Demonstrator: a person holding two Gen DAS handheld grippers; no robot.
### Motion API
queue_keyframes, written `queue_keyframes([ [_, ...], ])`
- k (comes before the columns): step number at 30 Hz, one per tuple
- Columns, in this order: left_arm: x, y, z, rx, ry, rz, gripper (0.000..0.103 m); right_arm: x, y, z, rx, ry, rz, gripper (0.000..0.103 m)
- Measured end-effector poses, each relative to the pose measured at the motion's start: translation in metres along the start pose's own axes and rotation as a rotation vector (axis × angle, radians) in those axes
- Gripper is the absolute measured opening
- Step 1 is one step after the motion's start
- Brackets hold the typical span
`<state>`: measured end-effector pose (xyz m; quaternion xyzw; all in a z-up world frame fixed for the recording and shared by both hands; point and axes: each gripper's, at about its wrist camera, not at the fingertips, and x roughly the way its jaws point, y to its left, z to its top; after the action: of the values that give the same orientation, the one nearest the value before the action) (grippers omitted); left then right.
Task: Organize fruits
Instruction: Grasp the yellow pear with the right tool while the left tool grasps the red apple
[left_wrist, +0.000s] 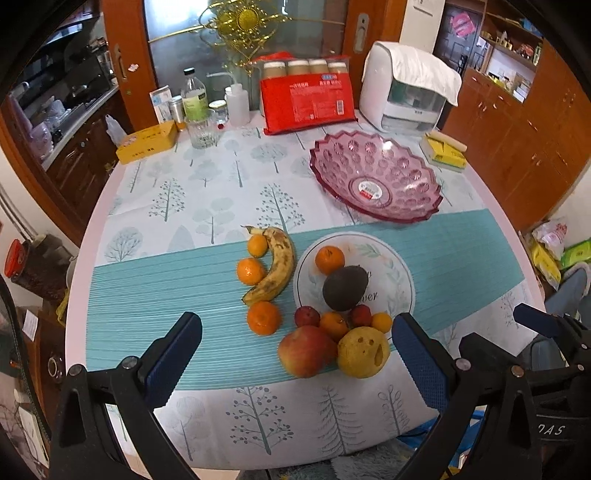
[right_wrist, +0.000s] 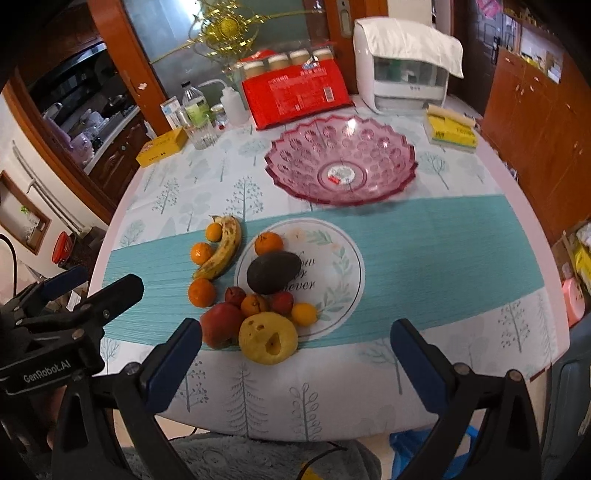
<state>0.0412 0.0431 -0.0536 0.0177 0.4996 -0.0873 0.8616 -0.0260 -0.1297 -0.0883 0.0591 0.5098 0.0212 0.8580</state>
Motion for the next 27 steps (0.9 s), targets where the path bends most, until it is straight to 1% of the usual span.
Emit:
queue_keyframes([
  [7,0.029,0.019,-0.006,-0.009,0.019,-0.001,0.102,0.019,-0.002,-0.011,-0.003,0.005,-0.04,0.102],
  [10,0.04,0.03,-0.014,-0.017,0.006,-0.005,0.102,0.032,-0.003,-0.018,-0.011,0.015,-0.035,0.102],
  [12,0.05,0.037,-0.019,-0.012,0.013,-0.006,0.102,0.043,-0.003,-0.023,-0.018,0.033,-0.035,0.102],
  [15,0.067,0.048,-0.027,-0.04,0.061,-0.025,0.102,0.06,-0.003,-0.032,-0.024,0.061,-0.007,0.102],
  [19,0.091,0.062,-0.038,-0.105,0.156,-0.13,0.102,0.082,0.0,-0.041,-0.037,0.076,0.018,0.102],
  [21,0.101,0.062,-0.045,-0.108,0.187,-0.157,0.102,0.093,0.003,-0.045,-0.051,0.084,0.056,0.092],
  [23,0.107,0.059,-0.051,-0.096,0.203,-0.167,0.102,0.104,0.006,-0.049,-0.064,0.1,0.076,0.089],
  [27,0.115,0.048,-0.058,-0.027,0.213,-0.145,0.102,0.118,0.012,-0.053,-0.093,0.105,0.108,0.089],
])
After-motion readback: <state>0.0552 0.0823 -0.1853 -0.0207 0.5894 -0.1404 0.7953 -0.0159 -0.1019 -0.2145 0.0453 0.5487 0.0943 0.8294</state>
